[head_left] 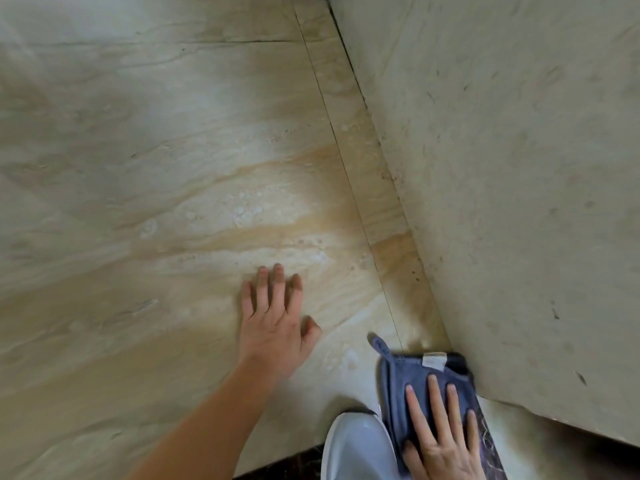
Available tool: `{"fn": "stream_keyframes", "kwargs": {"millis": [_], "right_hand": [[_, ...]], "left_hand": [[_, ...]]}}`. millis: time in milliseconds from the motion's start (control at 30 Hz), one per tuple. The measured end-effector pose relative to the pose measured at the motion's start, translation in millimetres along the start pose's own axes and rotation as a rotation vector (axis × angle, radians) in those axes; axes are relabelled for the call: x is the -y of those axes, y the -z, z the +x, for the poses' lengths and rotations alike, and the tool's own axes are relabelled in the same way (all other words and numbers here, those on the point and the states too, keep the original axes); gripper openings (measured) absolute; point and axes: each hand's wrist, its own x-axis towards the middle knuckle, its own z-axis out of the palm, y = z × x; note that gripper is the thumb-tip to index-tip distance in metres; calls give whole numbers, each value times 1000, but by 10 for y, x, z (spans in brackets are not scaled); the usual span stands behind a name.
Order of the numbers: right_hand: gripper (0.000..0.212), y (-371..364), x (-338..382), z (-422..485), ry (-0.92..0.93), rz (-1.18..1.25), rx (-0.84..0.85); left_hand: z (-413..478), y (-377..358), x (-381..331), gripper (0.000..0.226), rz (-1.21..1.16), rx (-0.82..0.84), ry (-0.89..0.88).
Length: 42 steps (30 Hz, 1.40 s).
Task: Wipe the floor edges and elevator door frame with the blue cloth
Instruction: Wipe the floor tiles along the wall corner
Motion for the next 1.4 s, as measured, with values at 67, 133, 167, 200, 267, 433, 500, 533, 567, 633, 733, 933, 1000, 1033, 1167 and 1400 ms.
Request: {"fn": "stream_keyframes", "kwargs": {"millis": [67,133,167,200,267,433,500,533,567,633,733,933,1000,1033,1167,1400], "right_hand": [[90,51,-5,80,21,-16,15],[87,120,4,255,66,-41,52],[85,147,21,384,78,-42,70],[84,183,58,565,89,-33,88],[85,261,165,1050,126,-15,64],[73,511,505,2784,175,3,-27],[75,676,684,3377,186,9,-31],[75,762,757,3644,197,10,-33],[75,833,819,3869,206,17,-32],[74,968,934,4292,213,42,10],[72,1082,1052,4663,205,58,126],[74,1148,1088,4726,190,28,222],[74,1188,1077,4764,187,28,268],[74,1202,1086,4778,182,31,282],[77,1276,1079,4798,170,-19,400],[80,1933,1007,5322,148,65,977]], "left_hand": [[5,14,-5,72,5,-6,-3],[51,69,-8,60,8,-42,-21],[104,91,4,49,4,-91,-51],[184,137,18,36,-4,-150,-81],[397,258,48,12,-18,-252,-168],[1112,680,74,28,-86,-197,-170],[1295,893,120,9,-72,-99,-111],[1393,989,152,27,-83,-18,-44],[1425,1058,188,39,-80,33,-7],[1506,1229,282,8,-18,66,50],[1591,1481,353,27,-9,109,149],[1827,1772,486,16,29,250,75],[1998,1952,531,37,223,235,-45],[2144,2053,600,36,243,251,-82],[3130,2459,1094,25,206,364,84],[3886,2532,1005,26,-2,406,11]]}}
